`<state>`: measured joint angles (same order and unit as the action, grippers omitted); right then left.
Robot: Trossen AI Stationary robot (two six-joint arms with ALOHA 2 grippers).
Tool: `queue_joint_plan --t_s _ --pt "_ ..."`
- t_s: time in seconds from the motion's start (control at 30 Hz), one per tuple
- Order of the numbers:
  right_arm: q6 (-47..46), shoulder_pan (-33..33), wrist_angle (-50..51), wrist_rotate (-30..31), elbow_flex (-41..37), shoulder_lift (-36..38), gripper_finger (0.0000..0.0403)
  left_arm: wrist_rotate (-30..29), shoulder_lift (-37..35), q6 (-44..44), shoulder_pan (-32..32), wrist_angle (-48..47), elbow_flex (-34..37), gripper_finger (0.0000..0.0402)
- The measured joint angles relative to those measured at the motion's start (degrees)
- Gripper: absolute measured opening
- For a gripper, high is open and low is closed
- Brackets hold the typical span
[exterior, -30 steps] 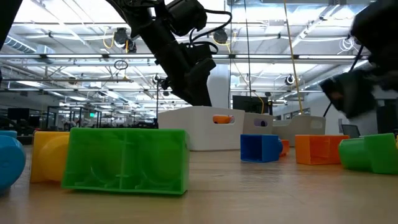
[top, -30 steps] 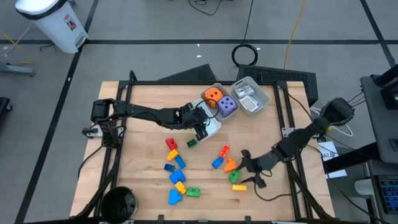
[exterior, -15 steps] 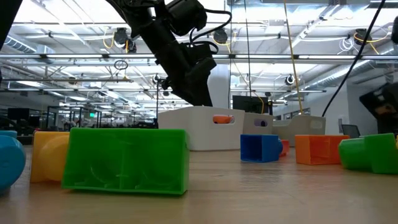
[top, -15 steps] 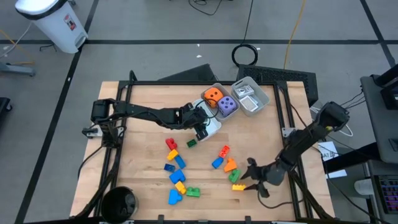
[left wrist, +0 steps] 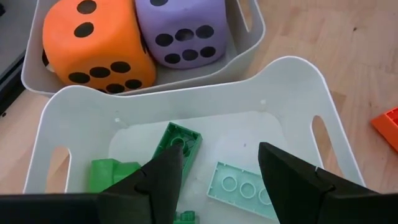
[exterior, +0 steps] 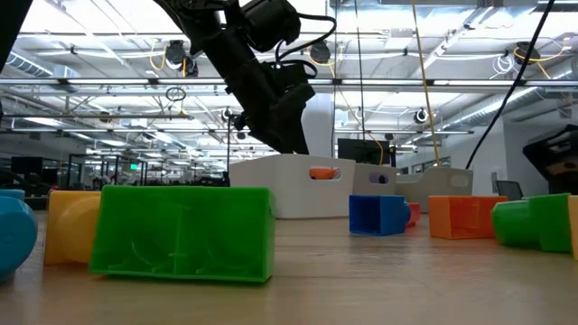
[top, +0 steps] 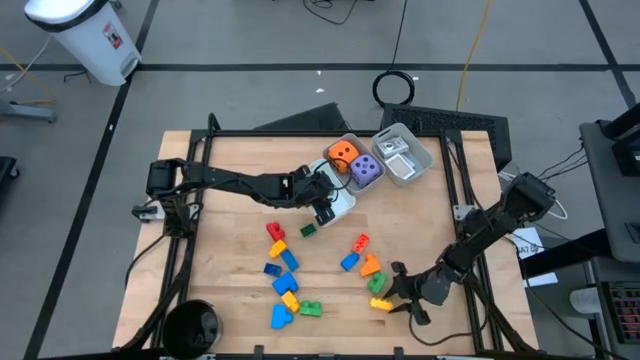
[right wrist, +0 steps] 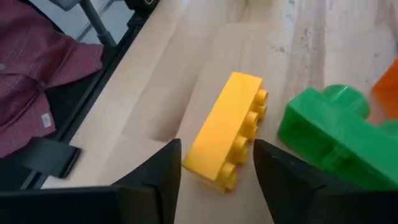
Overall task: Pick & Place Toys
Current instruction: Put the yellow game piece into the white bin
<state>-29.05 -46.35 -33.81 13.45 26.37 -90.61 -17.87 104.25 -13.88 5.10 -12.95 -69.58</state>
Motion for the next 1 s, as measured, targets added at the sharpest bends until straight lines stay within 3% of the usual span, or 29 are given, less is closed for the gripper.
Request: queue_joint_plan --t_s 0.43,0.5,0.67,0.87,1.0 --pt "4.74 1.73 0.87 -0.69 -0.09 0.49 0.0054 -0.02 0.0 -0.43 0.0 -0.01 0.0 0.0216" --pt "4.69 1.77 2.57 -1.69 -0.09 1.93 0.0051 0.0 0.0 -0.82 0.0 -0.01 0.0 0.0216" --pt "5.59 1.76 6.8 -1.03 -0.13 9.95 0.0052 -0.02 0.0 -2.32 0.0 0.02 0.0 0.0216" --pt "15.8 3.04 7.53 6.51 -0.11 23.36 0.0064 0.1 0.0 -0.78 0.0 3.05 0.0 0.0216" --pt "18.41 7.63 9.65 10.79 -0.11 31.24 0.006 2.65 0.0 3.45 -0.09 9.22 0.0 0.0216"
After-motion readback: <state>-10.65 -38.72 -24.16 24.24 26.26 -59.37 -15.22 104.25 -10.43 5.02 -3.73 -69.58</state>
